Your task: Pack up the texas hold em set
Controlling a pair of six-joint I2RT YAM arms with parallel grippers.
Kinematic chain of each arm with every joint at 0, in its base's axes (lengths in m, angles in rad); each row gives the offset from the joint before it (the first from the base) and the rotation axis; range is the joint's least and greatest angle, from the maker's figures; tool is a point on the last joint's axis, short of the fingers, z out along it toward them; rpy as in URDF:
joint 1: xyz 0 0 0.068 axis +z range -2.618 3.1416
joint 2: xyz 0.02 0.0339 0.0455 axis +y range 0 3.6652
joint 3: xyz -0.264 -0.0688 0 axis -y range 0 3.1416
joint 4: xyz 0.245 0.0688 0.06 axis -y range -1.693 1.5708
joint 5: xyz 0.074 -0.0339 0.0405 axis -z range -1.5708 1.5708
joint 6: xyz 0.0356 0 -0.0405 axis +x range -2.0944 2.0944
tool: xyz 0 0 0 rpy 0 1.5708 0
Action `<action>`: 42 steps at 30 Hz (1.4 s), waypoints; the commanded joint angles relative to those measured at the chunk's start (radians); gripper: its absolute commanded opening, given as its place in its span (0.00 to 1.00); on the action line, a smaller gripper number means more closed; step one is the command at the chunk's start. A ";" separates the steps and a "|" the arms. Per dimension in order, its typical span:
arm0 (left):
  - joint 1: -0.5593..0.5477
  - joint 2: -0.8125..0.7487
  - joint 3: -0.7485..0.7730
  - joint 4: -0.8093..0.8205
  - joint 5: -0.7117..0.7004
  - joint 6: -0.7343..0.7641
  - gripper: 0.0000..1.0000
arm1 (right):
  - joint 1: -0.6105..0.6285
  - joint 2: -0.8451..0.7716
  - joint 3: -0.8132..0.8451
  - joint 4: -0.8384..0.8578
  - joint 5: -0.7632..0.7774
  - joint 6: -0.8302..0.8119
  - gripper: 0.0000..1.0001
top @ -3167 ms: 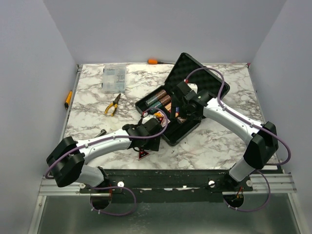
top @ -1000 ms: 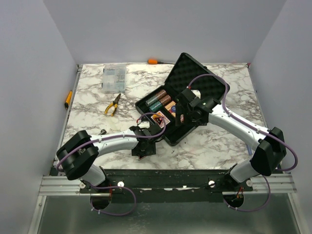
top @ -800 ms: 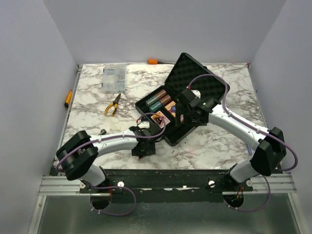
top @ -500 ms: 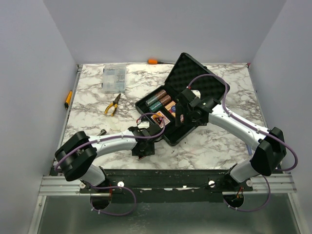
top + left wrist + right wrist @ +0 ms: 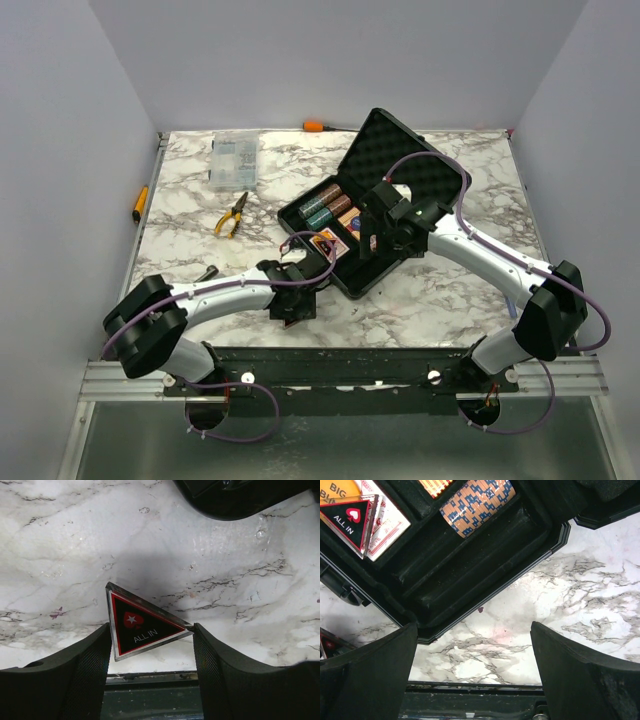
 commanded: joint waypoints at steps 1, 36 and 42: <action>-0.001 -0.049 0.050 -0.052 -0.017 0.022 0.42 | -0.006 -0.020 0.038 -0.006 0.018 -0.007 0.97; 0.070 0.358 0.799 -0.149 0.000 0.407 0.41 | -0.006 -0.224 0.350 -0.201 0.443 0.063 1.00; 0.099 0.439 0.893 -0.151 0.018 0.462 0.41 | -0.006 -0.263 0.369 -0.212 0.422 0.059 1.00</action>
